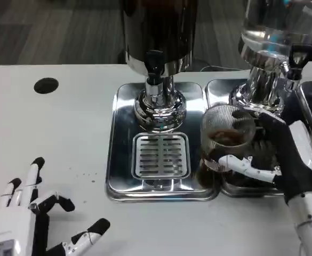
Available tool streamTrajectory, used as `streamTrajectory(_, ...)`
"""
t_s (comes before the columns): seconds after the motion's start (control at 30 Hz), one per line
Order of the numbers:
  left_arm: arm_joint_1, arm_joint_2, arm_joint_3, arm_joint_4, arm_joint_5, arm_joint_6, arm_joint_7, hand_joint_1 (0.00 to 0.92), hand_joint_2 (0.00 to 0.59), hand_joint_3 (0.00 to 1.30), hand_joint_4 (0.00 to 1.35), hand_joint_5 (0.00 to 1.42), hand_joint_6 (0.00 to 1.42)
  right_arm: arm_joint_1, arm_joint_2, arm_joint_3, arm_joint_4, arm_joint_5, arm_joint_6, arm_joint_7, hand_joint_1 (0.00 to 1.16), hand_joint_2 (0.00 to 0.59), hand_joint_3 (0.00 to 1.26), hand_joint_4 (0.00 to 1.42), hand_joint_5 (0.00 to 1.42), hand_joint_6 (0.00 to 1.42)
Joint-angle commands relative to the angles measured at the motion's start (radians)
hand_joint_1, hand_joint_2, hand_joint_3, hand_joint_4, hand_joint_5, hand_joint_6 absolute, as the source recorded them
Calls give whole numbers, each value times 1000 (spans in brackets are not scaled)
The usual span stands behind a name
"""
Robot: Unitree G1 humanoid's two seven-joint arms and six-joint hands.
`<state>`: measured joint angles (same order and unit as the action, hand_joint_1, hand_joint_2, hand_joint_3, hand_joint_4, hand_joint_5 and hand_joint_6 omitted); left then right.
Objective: Grasp the cup under the faucet to collect the drink, then remove the cup.
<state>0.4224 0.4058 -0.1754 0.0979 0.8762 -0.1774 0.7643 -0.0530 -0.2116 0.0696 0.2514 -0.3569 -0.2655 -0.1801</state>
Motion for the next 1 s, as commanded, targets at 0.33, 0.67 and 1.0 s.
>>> streamTrajectory(0.33,-31,4,-48,37,17,-3,-1,0,92,716,50,215,131,171,-29,-48,-173,27,-53,15,849,212,684,726,557,405)
streamTrajectory(0.67,-27,6,-54,26,19,0,-1,0,92,716,50,215,131,274,-22,-58,-215,27,-110,0,846,216,683,726,557,405)
streamTrajectory(1.0,-30,3,-59,45,9,-8,1,0,92,716,50,215,131,367,-9,-37,-183,-30,-200,-40,846,216,683,726,557,405)
